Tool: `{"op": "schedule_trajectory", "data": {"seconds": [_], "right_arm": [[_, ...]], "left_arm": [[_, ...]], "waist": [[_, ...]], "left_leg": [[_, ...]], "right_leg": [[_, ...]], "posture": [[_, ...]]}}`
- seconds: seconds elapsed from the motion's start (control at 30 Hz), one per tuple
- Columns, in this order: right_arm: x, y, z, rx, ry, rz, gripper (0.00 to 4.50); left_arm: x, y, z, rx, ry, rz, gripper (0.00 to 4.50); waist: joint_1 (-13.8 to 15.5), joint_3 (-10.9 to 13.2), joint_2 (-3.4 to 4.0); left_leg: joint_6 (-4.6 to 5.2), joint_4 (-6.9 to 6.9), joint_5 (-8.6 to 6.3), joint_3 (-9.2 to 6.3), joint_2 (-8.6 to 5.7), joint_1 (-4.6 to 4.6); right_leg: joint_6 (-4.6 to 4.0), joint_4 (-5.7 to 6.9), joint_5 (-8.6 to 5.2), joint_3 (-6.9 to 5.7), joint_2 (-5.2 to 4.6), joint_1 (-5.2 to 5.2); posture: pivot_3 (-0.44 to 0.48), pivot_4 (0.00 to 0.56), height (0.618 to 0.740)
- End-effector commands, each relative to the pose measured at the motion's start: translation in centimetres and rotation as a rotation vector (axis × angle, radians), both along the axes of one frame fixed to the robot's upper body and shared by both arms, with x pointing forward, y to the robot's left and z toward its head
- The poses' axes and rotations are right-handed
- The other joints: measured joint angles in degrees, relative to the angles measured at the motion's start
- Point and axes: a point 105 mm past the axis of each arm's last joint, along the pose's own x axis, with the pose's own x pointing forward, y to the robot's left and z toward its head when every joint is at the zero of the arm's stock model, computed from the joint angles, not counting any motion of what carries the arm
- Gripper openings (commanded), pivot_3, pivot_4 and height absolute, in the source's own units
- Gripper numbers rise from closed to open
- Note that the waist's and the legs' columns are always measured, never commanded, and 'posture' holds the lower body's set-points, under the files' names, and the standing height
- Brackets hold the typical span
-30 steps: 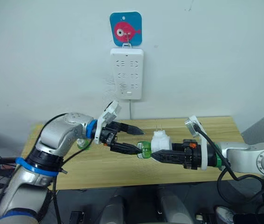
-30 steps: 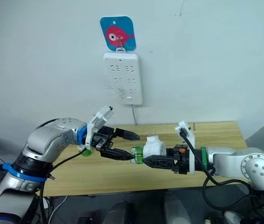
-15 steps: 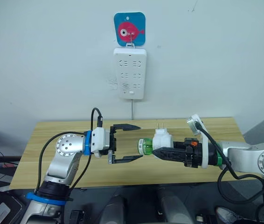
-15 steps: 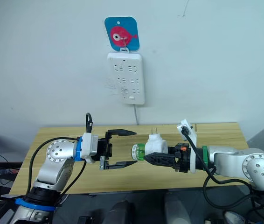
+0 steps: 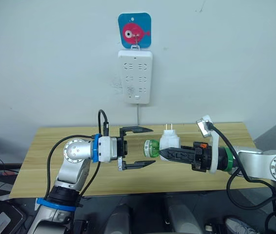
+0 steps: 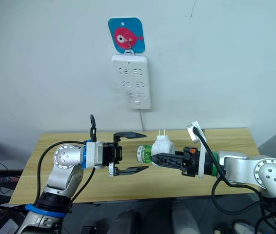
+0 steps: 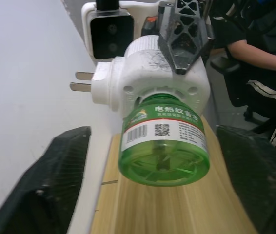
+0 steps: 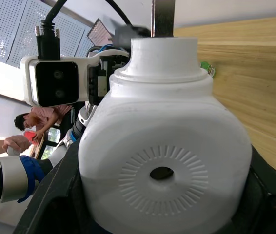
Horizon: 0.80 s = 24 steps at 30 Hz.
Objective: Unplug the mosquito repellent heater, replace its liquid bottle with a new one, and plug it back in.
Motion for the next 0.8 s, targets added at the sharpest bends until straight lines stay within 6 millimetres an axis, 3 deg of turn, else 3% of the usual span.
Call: {"op": "schedule_trajectory", "data": {"seconds": [0.03, 0.13, 0.27, 0.33, 0.4, 0.5, 0.63, 0.8], "right_arm": [[-0.5, 0.2, 1.0, 0.035, -0.027, 0.020, 3.04], [-0.6, 0.3, 1.0, 0.021, -0.042, 0.029, 3.04], [-0.9, 0.5, 0.7, -0.010, -0.074, 0.052, 3.04], [-1.1, 0.6, 0.7, -0.023, -0.091, 0.065, 3.04], [-1.3, 0.6, 0.6, -0.045, -0.120, 0.088, 3.04], [-1.5, 0.7, 0.5, -0.059, -0.148, 0.114, 3.04], [-1.8, 0.8, 0.4, -0.060, -0.157, 0.136, 3.04], [-1.8, 0.9, 0.4, -0.046, -0.149, 0.128, 3.04]], "left_arm": [[0.0, -0.4, 0.9, -0.007, -0.011, -0.036, 3.01], [0.4, -0.5, 1.3, 0.013, 0.016, -0.051, 2.27], [1.1, -0.9, 1.7, 0.092, 0.194, -0.082, 2.27], [1.8, -1.0, 1.8, 0.140, 0.401, -0.067, 2.27], [2.1, -0.6, 2.4, 0.189, 0.756, -0.087, 2.27], [0.7, 0.6, 3.6, 0.301, 1.097, -0.220, 2.27], [0.8, 1.2, 3.7, 0.337, 1.188, -0.230, 2.27], [1.3, 0.8, 2.8, 0.318, 1.114, -0.185, 2.27]], "waist": [[0.0, 0.0, 0.00], [0.0, 0.0, 0.00], [-0.1, 0.0, 0.00], [-0.2, 0.0, 0.00], [-0.2, 0.0, 0.00], [-0.5, 0.0, 0.00], [-1.2, 0.0, 0.03], [-1.3, 0.0, 0.03]], "left_leg": [[0.00, 0.00, 0.00, 0.00, 0.00, 0.00], [0.00, 0.00, 0.00, 0.00, 0.00, 0.00], [0.00, 0.00, 0.00, 0.01, 0.00, 0.00], [0.01, 0.00, 0.00, 0.00, -0.01, 0.00], [0.01, 0.00, 0.00, -0.05, 0.01, -0.02], [0.01, 0.02, 0.00, -0.17, 0.05, -0.06], [0.03, -0.07, -0.01, -0.19, 0.08, 0.05], [0.01, -0.06, 0.00, -0.19, 0.09, 0.04]], "right_leg": [[0.00, 0.00, 0.00, 0.01, 0.00, 0.00], [0.00, 0.00, 0.00, 0.01, 0.02, 0.00], [0.00, 0.01, 0.00, 0.00, 0.13, 0.01], [0.00, 0.02, 0.00, -0.01, 0.26, 0.01], [0.01, 0.02, -0.01, 0.00, 0.33, 0.00], [0.03, 0.03, -0.02, -0.07, 0.43, -0.04], [0.02, 0.09, -0.04, -0.09, 0.48, -0.02], [-0.01, 0.12, -0.03, -0.04, 0.43, -0.06]], "posture": [[-0.157, 0.169, 0.740], [-0.160, 0.167, 0.740], [-0.162, 0.165, 0.740], [-0.162, 0.165, 0.740], [-0.158, 0.163, 0.740], [-0.156, 0.164, 0.740], [-0.156, 0.164, 0.740], [-0.160, 0.165, 0.740]]}}
